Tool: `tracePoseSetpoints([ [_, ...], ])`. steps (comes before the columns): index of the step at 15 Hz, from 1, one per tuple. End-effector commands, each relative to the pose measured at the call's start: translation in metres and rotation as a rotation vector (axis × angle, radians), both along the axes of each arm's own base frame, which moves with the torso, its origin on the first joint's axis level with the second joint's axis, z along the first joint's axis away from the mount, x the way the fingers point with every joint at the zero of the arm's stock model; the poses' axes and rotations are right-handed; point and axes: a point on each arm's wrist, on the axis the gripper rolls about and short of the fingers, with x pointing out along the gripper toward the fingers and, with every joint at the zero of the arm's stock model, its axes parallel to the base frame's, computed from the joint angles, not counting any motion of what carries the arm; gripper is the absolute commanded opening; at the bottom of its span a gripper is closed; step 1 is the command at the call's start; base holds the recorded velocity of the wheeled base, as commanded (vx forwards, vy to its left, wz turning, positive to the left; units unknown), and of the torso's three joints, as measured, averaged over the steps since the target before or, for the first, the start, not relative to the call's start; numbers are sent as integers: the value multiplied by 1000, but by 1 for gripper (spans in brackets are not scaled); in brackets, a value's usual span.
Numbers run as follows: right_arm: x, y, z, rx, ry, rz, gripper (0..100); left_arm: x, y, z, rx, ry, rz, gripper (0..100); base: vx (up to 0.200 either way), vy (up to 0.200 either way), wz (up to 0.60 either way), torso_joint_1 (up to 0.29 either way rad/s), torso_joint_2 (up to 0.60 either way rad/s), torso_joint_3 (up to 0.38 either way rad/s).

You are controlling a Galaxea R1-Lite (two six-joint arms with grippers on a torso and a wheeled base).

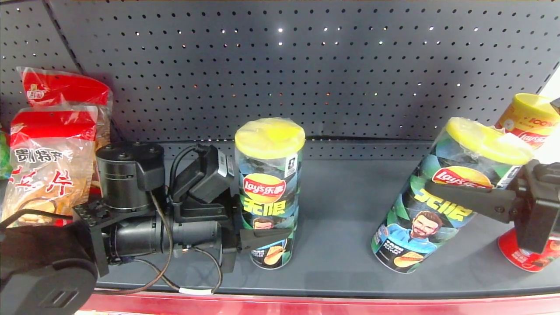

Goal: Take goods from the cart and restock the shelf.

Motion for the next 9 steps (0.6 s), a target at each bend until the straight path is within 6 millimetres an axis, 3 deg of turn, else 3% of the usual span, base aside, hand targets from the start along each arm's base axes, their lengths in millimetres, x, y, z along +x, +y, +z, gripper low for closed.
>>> tracePoseSetpoints([
  [1, 1, 0, 1, 1, -4, 1, 0, 1, -7, -7, 15, 18, -9, 0, 0, 0, 0, 0, 0, 0],
  [9, 2, 1, 3, 3, -8, -1, 0, 17, -30, -14, 21, 31, -30, 0, 0, 0, 0, 0, 0, 0],
])
